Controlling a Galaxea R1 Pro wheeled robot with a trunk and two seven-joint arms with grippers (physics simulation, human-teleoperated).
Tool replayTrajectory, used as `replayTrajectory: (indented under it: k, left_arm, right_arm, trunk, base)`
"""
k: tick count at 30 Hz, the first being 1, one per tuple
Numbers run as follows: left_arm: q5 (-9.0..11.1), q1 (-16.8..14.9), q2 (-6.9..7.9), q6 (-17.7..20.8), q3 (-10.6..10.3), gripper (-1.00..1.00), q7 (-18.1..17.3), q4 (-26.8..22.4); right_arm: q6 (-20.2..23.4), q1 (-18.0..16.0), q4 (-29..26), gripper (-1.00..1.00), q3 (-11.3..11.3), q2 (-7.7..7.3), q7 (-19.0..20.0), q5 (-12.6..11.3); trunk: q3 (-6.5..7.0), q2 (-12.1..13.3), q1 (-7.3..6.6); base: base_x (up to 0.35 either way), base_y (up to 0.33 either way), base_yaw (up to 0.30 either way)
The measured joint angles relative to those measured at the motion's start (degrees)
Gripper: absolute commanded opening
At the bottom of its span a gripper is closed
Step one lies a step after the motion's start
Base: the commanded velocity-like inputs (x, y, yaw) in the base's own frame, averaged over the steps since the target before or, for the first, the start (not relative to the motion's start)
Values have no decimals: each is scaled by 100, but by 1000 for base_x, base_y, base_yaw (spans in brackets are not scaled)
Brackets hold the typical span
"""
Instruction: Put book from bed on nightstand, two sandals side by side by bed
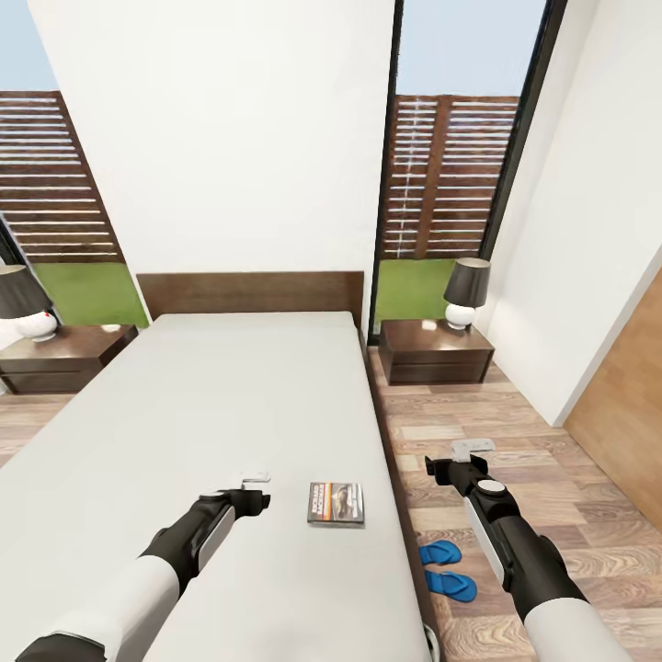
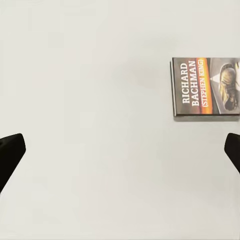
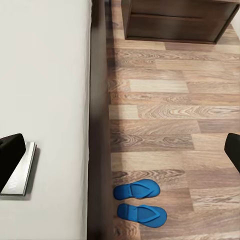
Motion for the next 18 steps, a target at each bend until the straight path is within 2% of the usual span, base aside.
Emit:
replayTrajectory:
  k: [18]
  left_arm:
    - [-1,0,0,-2,0,100,0,3]
  right_arm:
    - [0,3,0,100,0,0,0,0]
  trunk:
    - [0,0,0]
  base:
    - [2,0,0]
